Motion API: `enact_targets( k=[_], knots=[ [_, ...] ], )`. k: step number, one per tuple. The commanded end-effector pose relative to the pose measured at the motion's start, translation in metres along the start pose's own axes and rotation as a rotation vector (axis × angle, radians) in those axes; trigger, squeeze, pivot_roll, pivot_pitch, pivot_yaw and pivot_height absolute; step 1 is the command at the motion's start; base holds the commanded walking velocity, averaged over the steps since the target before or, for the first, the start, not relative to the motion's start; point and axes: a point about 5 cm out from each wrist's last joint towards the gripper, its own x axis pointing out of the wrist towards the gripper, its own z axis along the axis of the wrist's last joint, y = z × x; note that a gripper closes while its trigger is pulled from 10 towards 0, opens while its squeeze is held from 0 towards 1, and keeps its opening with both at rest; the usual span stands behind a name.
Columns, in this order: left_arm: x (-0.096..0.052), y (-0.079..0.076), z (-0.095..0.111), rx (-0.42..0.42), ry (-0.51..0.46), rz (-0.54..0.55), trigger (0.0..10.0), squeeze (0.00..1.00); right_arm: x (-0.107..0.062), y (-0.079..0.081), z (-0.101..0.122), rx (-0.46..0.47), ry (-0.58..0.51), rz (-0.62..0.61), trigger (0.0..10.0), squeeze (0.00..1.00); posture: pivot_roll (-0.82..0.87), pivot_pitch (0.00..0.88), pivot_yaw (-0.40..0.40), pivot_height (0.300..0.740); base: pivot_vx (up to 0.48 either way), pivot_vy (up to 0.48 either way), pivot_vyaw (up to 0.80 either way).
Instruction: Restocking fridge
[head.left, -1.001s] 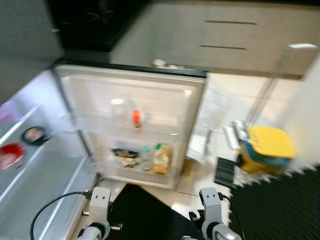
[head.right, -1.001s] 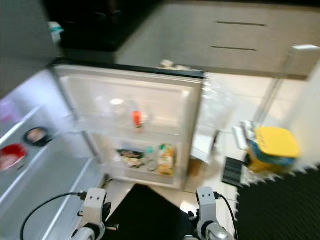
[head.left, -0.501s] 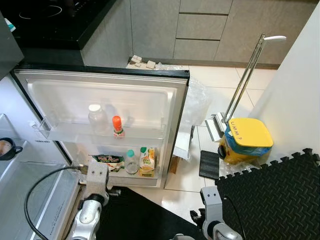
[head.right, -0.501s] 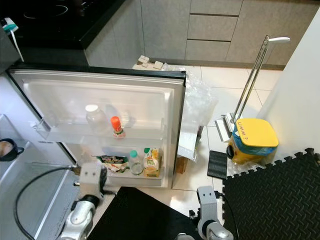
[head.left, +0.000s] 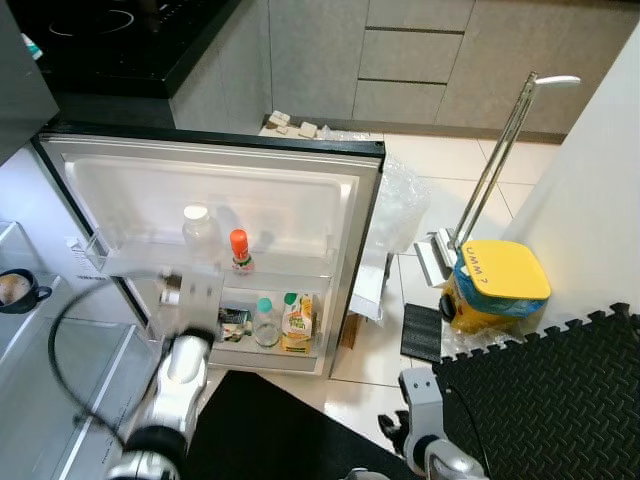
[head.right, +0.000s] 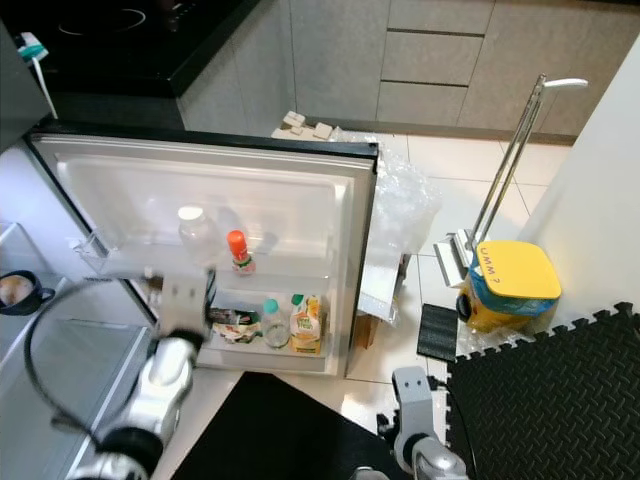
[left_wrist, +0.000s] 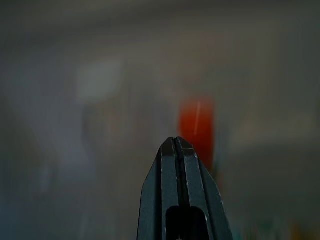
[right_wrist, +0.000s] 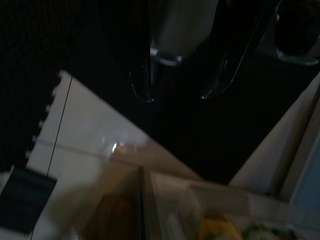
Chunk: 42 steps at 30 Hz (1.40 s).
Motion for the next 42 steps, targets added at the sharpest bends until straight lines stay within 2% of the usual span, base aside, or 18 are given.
enact_targets(
  k=[1, 2, 5, 7, 9, 11, 12, 15, 17, 21, 25, 28, 31, 42],
  knots=[
    [0.000, 0.002, 0.001, 0.049, 0.006, -0.042, 10.0, 0.00, -0.001, 0.001, -0.002, -0.033, 0.003, 0.023, 10.0, 0.00, -0.13, 0.104, -0.010, 0.731, 0.000, 0.000, 0.00],
    [0.004, 0.003, 0.004, 0.059, 0.000, -0.045, 10.0, 0.00, 0.000, 0.002, 0.001, -0.079, 0.000, 0.035, 10.0, 0.00, -0.13, 0.104, -0.012, 0.731, 0.000, 0.000, 0.80],
    [0.007, 0.003, 0.007, 0.063, -0.001, -0.047, 10.0, 0.00, 0.000, 0.003, 0.002, -0.095, -0.002, 0.042, 10.0, 0.00, -0.13, 0.103, -0.014, 0.731, 0.000, 0.000, 0.80],
    [0.015, 0.002, 0.013, 0.058, -0.005, -0.058, 10.0, 0.00, 0.001, 0.003, 0.003, -0.079, -0.003, 0.029, 10.0, 0.00, -0.12, 0.103, -0.016, 0.731, 0.000, 0.000, 0.80],
    [0.024, -0.002, 0.020, 0.031, -0.014, -0.081, 10.0, 0.00, 0.001, -0.001, 0.004, -0.009, -0.009, 0.000, 10.0, 0.00, -0.12, 0.105, -0.017, 0.731, 0.000, 0.000, 0.00],
    [0.032, -0.008, 0.025, 0.040, -0.005, -0.150, 10.0, 0.00, 0.001, 0.000, 0.004, -0.017, -0.003, 0.005, 10.0, 0.00, -0.12, 0.106, -0.015, 0.731, 0.000, 0.000, 0.00],
    [0.032, -0.008, 0.025, 0.040, -0.005, -0.150, 10.0, 0.00, 0.001, 0.000, 0.004, -0.017, -0.003, 0.005, 10.0, 0.00, -0.12, 0.106, -0.015, 0.731, 0.000, 0.000, 0.00],
    [0.040, -0.019, 0.025, 0.083, 0.051, -0.278, 10.0, 0.00, 0.001, 0.002, 0.003, -0.030, 0.000, 0.015, 10.0, 0.00, -0.13, 0.109, -0.008, 0.731, 0.000, 0.000, 0.00],
    [0.040, -0.019, 0.025, 0.083, 0.051, -0.278, 10.0, 0.00, 0.001, 0.002, 0.003, -0.030, 0.000, 0.015, 10.0, 0.00, -0.13, 0.109, -0.008, 0.731, 0.000, 0.000, 0.00],
    [0.046, -0.023, 0.021, 0.070, 0.125, -0.308, 10.0, 0.00, 0.000, 0.002, -0.002, -0.034, 0.009, 0.015, 10.0, 0.00, -0.13, 0.113, -0.004, 0.731, 0.000, 0.000, 0.00],
    [0.048, -0.027, 0.021, 0.057, 0.139, -0.336, 10.0, 0.00, -0.001, 0.002, -0.004, -0.034, 0.015, 0.016, 10.0, 0.00, -0.12, 0.114, -0.004, 0.731, 0.000, 0.000, 0.00],
    [0.051, -0.033, 0.024, 0.078, 0.140, -0.391, 10.0, 0.00, -0.001, 0.003, -0.006, -0.037, 0.021, 0.018, 10.0, 0.00, -0.12, 0.118, -0.005, 0.731, 0.000, 0.000, 0.00],
    [0.057, -0.041, 0.029, 0.099, 0.130, -0.495, 10.0, 0.00, -0.001, 0.005, -0.005, -0.039, 0.021, 0.022, 10.0, 0.00, -0.12, 0.123, -0.005, 0.731, 0.000, 0.000, 0.00],
    [0.067, -0.046, 0.036, 0.175, 0.151, -0.617, 10.0, 0.00, 0.000, 0.006, -0.002, -0.047, 0.008, 0.037, 10.0, 0.00, -0.12, 0.129, 0.001, 0.731, 0.000, 0.000, 0.00]
  ],
)
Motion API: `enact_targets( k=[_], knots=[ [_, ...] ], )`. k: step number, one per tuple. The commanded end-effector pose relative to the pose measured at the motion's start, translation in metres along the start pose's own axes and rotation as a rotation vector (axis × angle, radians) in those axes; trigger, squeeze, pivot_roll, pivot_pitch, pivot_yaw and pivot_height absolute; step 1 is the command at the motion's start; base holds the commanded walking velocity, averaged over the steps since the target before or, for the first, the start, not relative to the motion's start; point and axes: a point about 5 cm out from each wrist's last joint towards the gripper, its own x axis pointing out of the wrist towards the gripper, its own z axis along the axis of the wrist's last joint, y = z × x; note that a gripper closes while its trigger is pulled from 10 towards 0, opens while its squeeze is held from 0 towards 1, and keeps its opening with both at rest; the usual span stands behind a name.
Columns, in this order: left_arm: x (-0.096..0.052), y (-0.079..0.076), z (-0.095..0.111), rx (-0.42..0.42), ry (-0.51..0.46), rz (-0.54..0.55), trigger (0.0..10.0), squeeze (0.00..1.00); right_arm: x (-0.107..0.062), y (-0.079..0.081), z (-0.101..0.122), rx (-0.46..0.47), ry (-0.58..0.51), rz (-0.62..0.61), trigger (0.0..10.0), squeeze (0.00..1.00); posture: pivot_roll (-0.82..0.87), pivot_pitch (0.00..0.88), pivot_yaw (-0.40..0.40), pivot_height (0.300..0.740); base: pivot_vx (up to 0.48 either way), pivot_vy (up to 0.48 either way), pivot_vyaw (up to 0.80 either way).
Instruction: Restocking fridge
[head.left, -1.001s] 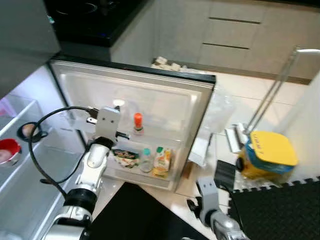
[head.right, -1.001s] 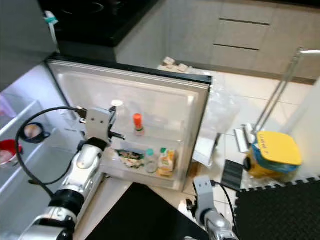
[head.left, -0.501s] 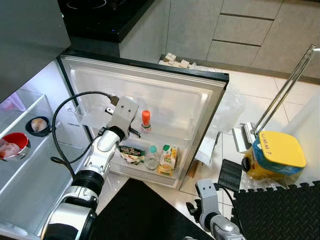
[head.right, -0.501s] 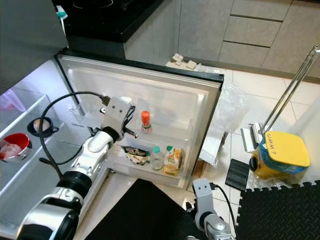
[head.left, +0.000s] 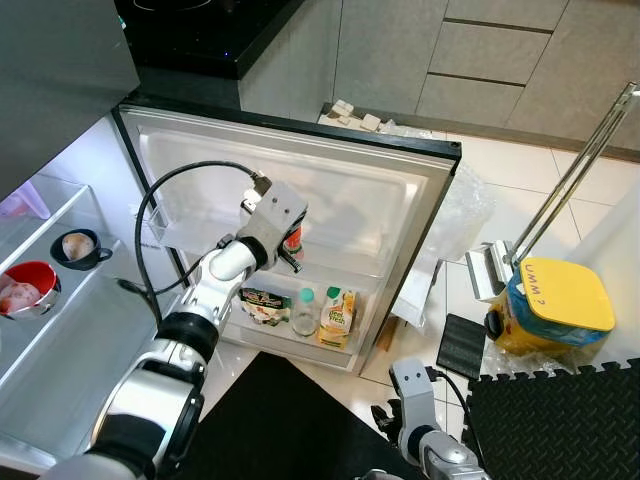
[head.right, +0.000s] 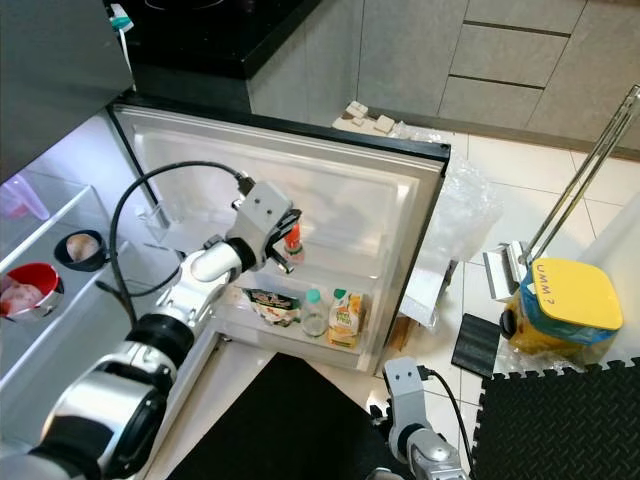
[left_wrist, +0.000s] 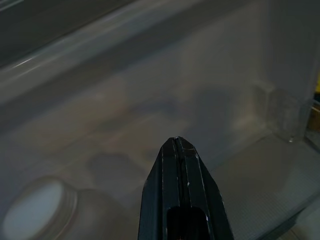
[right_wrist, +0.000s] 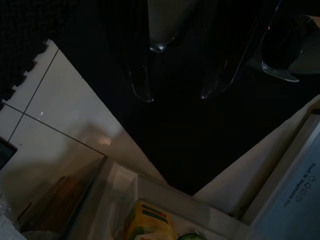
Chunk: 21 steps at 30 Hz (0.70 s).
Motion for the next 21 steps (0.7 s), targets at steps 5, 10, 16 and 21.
enact_targets(
  k=[5, 10, 16, 21],
  knots=[
    [-0.001, 0.001, 0.002, 0.059, 0.010, -0.089, 10.0, 0.00, -0.003, 0.008, 0.007, -0.014, -0.080, 0.206, 10.0, 0.00, -0.13, 0.127, 0.017, 0.731, 0.000, 0.000, 0.00],
    [-0.017, 0.013, -0.005, 0.029, -0.014, -0.064, 10.0, 0.00, -0.015, 0.021, 0.039, -0.178, -0.218, 0.576, 10.0, 0.00, -0.14, 0.124, 0.012, 0.731, 0.000, 0.000, 0.00],
    [-0.026, 0.003, -0.021, 0.001, -0.009, -0.079, 10.0, 0.00, -0.031, 0.025, 0.080, -0.276, -0.368, 0.692, 10.0, 0.00, -0.13, 0.122, -0.013, 0.731, 0.000, 0.000, 0.00],
    [-0.016, -0.016, -0.021, 0.008, -0.009, -0.140, 10.0, 0.00, -0.030, 0.030, 0.086, -0.315, -0.397, 0.689, 10.0, 0.00, -0.13, 0.124, -0.009, 0.731, 0.000, 0.000, 0.00]
  ],
)
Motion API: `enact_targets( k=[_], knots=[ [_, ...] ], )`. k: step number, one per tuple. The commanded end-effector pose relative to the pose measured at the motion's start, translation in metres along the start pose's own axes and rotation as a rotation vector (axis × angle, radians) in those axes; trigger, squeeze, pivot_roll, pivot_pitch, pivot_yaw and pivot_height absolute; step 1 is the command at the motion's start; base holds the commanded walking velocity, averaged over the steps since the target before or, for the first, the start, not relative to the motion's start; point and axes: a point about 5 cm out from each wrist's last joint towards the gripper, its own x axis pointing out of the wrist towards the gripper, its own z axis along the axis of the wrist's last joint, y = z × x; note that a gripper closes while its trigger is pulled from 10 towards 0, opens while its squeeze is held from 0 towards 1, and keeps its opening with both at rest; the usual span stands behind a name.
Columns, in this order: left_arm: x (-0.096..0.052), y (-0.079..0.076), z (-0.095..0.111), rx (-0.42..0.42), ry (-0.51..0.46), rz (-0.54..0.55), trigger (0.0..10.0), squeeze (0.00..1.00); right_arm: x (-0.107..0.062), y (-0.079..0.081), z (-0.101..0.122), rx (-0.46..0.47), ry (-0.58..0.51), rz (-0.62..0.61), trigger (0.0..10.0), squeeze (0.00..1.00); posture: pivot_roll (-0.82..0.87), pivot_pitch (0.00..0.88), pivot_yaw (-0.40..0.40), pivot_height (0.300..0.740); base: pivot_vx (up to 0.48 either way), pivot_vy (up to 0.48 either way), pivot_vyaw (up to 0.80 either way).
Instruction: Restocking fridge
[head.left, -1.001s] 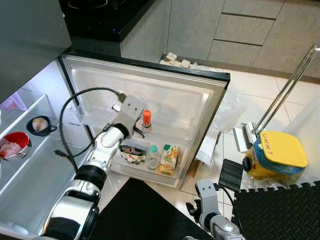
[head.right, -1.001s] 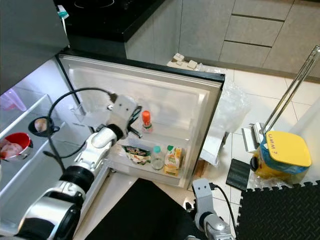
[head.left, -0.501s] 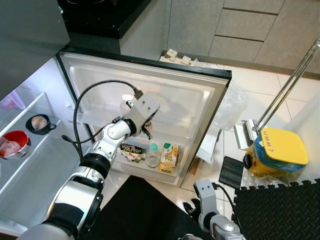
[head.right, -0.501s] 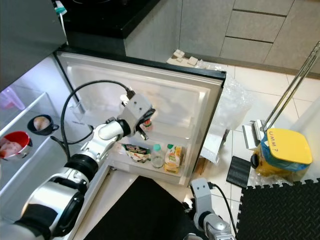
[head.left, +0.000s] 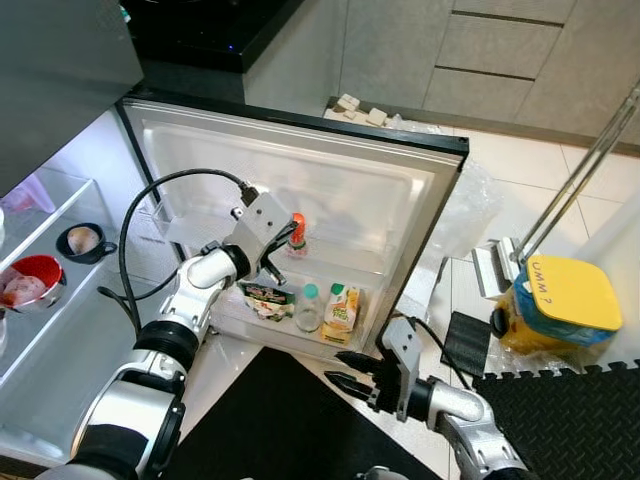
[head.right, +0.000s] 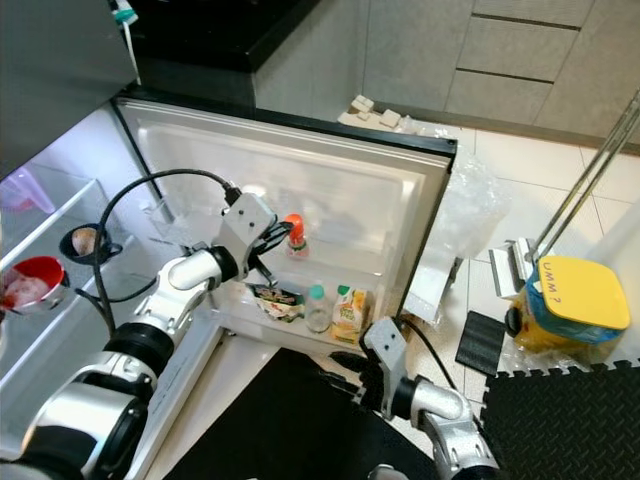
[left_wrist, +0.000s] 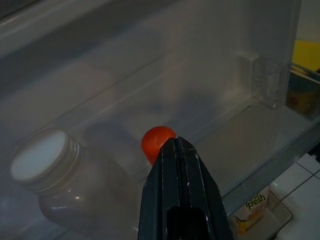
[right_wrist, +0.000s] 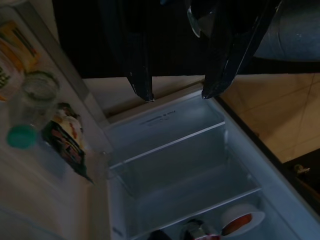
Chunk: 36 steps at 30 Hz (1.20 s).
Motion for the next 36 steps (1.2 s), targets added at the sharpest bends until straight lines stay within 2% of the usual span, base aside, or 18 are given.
enact_targets(
  k=[1, 4, 5, 6, 7, 8, 10, 13, 17, 22, 24, 28, 30, 33, 34, 35, 36],
  knots=[
    [0.005, -0.015, -0.006, -0.001, 0.020, -0.054, 10.0, 0.00, 0.001, 0.003, 0.001, -0.018, -0.003, 0.006, 10.0, 0.00, -0.13, 0.124, -0.009, 0.731, 0.000, 0.000, 0.00],
    [0.011, -0.023, -0.005, 0.003, 0.020, -0.091, 10.0, 0.00, 0.003, 0.005, 0.001, -0.026, -0.005, 0.022, 10.0, 0.00, -0.14, 0.125, -0.008, 0.731, 0.000, 0.000, 0.00],
    [0.016, -0.030, -0.003, 0.020, 0.027, -0.132, 10.0, 0.00, 0.002, 0.013, 0.003, -0.030, -0.004, 0.071, 10.0, 0.00, -0.14, 0.129, -0.001, 0.731, 0.000, 0.000, 0.00],
    [0.016, -0.030, -0.003, 0.020, 0.027, -0.132, 10.0, 0.00, 0.002, 0.013, 0.003, -0.030, -0.004, 0.071, 10.0, 0.00, -0.14, 0.129, -0.001, 0.731, 0.000, 0.000, 0.00],
    [0.019, -0.033, -0.002, 0.022, 0.034, -0.166, 10.0, 0.00, -0.002, 0.022, 0.006, -0.030, 0.007, 0.131, 10.0, 0.00, -0.14, 0.133, 0.005, 0.731, 0.000, 0.000, 0.00],
    [0.019, -0.033, -0.002, 0.022, 0.034, -0.166, 10.0, 0.00, -0.002, 0.022, 0.006, -0.030, 0.007, 0.131, 10.0, 0.00, -0.14, 0.133, 0.005, 0.731, 0.000, 0.000, 0.00],
    [0.022, -0.039, -0.002, 0.049, 0.062, -0.226, 10.0, 0.00, -0.011, 0.037, 0.014, -0.033, 0.024, 0.225, 10.0, 0.00, -0.14, 0.138, 0.009, 0.731, 0.000, 0.000, 0.00],
    [0.023, -0.042, -0.002, 0.057, 0.074, -0.247, 10.0, 0.00, -0.014, 0.041, 0.017, -0.032, 0.025, 0.248, 10.0, 0.00, -0.15, 0.140, 0.011, 0.731, 0.000, 0.000, 0.00],
    [0.024, -0.046, -0.006, 0.112, 0.120, -0.316, 10.0, 0.00, -0.021, 0.047, 0.029, -0.052, 0.026, 0.302, 10.0, 0.00, -0.16, 0.143, 0.020, 0.731, 0.000, 0.000, 0.00],
    [0.020, -0.044, -0.009, 0.160, 0.161, -0.372, 10.0, 0.00, -0.026, 0.050, 0.037, -0.057, 0.026, 0.342, 10.0, 0.00, -0.16, 0.145, 0.020, 0.731, 0.000, 0.000, 0.00],
    [0.014, -0.041, -0.016, 0.193, 0.209, -0.412, 10.0, 0.00, -0.032, 0.056, 0.046, -0.046, 0.017, 0.388, 10.0, 0.00, -0.15, 0.144, 0.018, 0.731, 0.000, 0.000, 0.00],
    [0.011, -0.039, -0.019, 0.202, 0.233, -0.431, 10.0, 0.00, -0.035, 0.058, 0.051, -0.041, 0.014, 0.414, 10.0, 0.00, -0.15, 0.146, 0.017, 0.731, 0.000, 0.000, 0.00],
    [0.002, -0.037, -0.028, 0.200, 0.285, -0.495, 10.0, 0.00, -0.043, 0.062, 0.065, -0.034, 0.009, 0.463, 10.0, 0.00, -0.16, 0.145, 0.018, 0.731, 0.000, 0.000, 0.00],
    [-0.001, -0.037, -0.030, 0.193, 0.297, -0.518, 10.0, 0.00, -0.045, 0.062, 0.069, -0.032, 0.006, 0.472, 10.0, 0.00, -0.16, 0.146, 0.018, 0.731, 0.000, 0.000, 0.00],
    [-0.005, -0.037, -0.032, 0.178, 0.310, -0.554, 10.0, 0.00, -0.045, 0.061, 0.074, -0.034, -0.008, 0.462, 10.0, 0.00, -0.16, 0.146, 0.019, 0.731, 0.000, 0.000, 0.00],
    [-0.007, -0.033, -0.031, 0.178, 0.295, -0.537, 10.0, 0.00, -0.042, 0.055, 0.078, -0.064, -0.016, 0.412, 10.0, 0.00, -0.16, 0.148, 0.022, 0.731, 0.000, 0.000, 0.00],
    [-0.007, -0.033, -0.031, 0.178, 0.295, -0.537, 10.0, 0.00, -0.042, 0.055, 0.078, -0.064, -0.016, 0.412, 10.0, 0.00, -0.16, 0.148, 0.022, 0.731, 0.000, 0.000, 0.00]
  ],
)
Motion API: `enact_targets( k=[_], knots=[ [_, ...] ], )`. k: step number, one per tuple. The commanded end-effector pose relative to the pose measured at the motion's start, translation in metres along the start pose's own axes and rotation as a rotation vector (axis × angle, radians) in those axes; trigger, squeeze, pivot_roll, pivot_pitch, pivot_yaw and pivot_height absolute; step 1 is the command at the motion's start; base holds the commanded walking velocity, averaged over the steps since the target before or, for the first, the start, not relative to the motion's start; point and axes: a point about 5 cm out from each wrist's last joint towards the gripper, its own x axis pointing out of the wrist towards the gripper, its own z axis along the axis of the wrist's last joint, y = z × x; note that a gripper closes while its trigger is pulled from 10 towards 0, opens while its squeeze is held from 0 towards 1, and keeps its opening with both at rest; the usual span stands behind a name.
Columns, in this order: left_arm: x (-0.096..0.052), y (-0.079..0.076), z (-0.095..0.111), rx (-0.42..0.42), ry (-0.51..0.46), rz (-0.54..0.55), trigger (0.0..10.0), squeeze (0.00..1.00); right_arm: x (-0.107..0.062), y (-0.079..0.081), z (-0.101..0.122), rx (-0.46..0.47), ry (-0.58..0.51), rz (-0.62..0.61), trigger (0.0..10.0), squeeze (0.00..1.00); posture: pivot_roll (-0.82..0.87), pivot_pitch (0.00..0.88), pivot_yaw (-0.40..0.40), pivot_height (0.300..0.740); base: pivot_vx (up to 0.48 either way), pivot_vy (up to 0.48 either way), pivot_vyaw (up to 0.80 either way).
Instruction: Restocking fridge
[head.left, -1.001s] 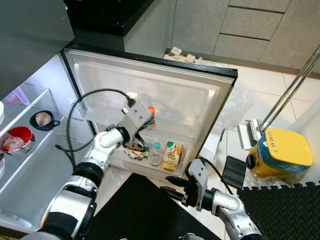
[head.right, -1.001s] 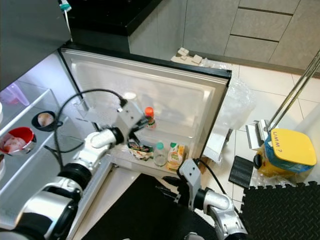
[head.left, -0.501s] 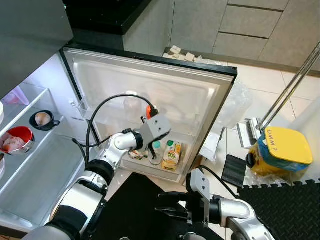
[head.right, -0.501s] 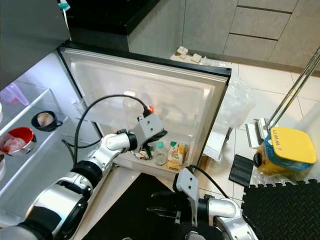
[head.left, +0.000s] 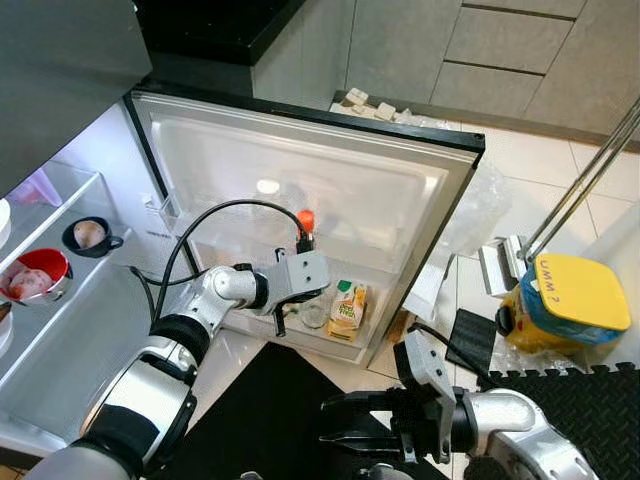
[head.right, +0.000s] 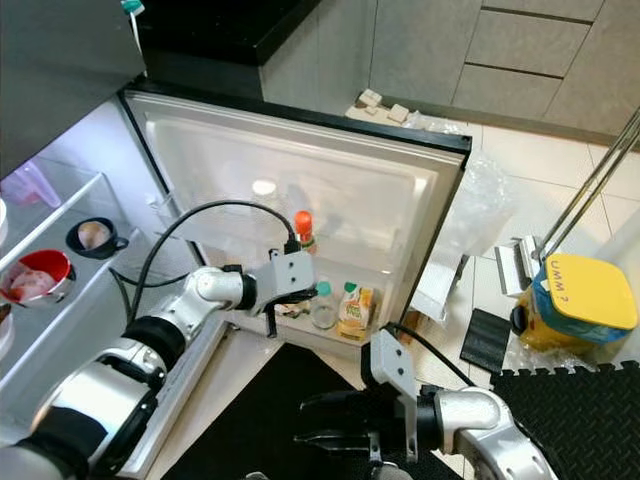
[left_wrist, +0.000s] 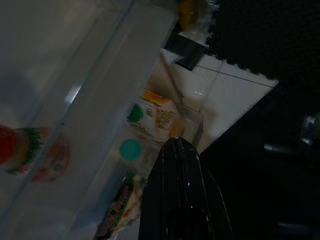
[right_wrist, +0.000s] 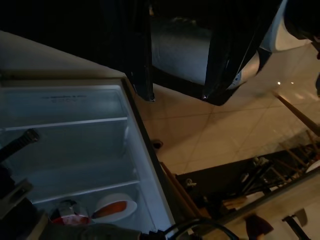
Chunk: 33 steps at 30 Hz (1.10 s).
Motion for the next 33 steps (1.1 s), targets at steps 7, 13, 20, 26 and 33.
enact_targets(
  k=[7, 13, 20, 26, 33],
  knots=[
    [-0.030, 0.032, 0.000, -0.080, -0.092, 0.356, 10.0, 0.00, 0.002, -0.041, 0.008, -0.147, 0.022, -0.311, 10.0, 0.00, -0.16, 0.149, 0.020, 0.731, 0.000, 0.000, 0.00],
    [-0.071, 0.032, -0.012, -0.338, -0.322, 0.579, 10.0, 0.00, 0.004, -0.073, 0.026, -0.168, -0.059, -0.532, 10.0, 0.00, -0.15, 0.150, 0.022, 0.731, 0.000, 0.000, 0.00],
    [-0.094, -0.009, -0.021, -0.456, -0.454, 0.525, 10.0, 0.00, 0.004, -0.095, 0.030, -0.199, -0.038, -0.624, 10.0, 0.00, -0.15, 0.152, 0.015, 0.731, 0.000, 0.000, 0.00],
    [-0.094, -0.038, -0.024, -0.450, -0.386, 0.402, 10.0, 0.00, 0.001, -0.111, 0.032, -0.217, 0.000, -0.650, 10.0, 0.00, -0.12, 0.156, -0.012, 0.731, 0.000, 0.000, 0.00],
    [-0.078, -0.063, -0.017, -0.407, -0.348, 0.383, 10.0, 0.00, -0.003, -0.129, 0.031, -0.223, 0.031, -0.678, 1.6, 0.00, -0.09, 0.165, -0.033, 0.731, 0.000, 0.000, 0.00]
  ],
)
